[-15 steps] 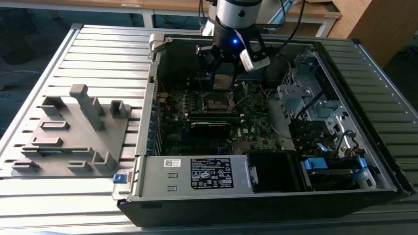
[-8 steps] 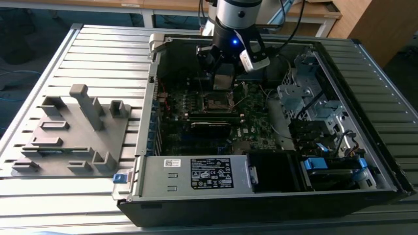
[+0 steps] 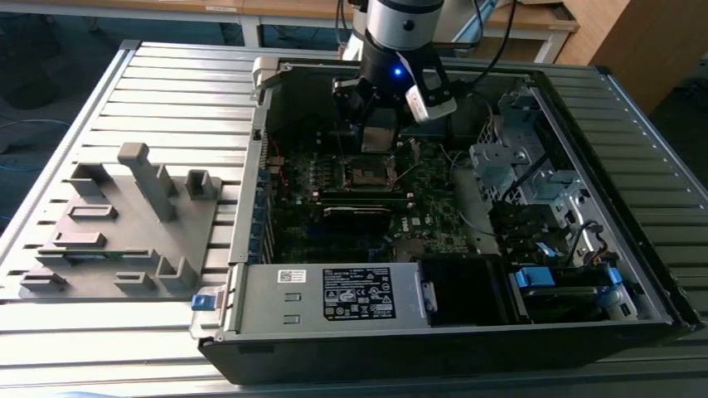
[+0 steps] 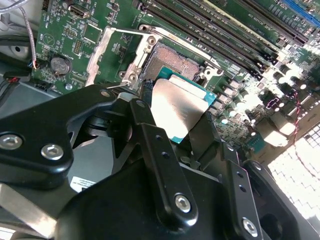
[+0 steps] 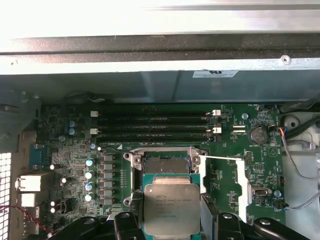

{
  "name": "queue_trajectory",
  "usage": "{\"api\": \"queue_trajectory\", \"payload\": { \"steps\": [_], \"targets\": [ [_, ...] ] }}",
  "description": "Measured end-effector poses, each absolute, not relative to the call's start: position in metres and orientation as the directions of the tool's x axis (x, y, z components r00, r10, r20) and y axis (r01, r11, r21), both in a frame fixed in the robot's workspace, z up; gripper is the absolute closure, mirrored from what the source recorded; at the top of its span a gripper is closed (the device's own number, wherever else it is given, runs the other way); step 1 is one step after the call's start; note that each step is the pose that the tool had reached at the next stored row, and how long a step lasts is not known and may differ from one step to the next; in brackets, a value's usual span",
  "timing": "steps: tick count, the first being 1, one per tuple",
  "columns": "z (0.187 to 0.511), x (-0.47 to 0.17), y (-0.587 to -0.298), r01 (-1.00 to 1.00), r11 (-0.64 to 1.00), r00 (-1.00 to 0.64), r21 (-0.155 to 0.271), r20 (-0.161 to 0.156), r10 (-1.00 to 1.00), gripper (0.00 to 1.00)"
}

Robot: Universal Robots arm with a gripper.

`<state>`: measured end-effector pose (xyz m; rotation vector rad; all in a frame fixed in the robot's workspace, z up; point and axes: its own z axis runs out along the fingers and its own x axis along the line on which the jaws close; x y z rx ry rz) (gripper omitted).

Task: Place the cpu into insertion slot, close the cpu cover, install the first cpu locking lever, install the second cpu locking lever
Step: 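Place the cpu into insertion slot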

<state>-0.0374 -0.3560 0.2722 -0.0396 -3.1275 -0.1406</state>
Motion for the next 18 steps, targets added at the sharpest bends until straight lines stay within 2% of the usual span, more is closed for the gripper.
{"api": "queue_trajectory", "payload": {
  "steps": [18],
  "targets": [
    [0.2691,-0.0374,-0.356,0.026,0.996,-1.0,0.09,0.012,0.025,0.46]
  ]
}}
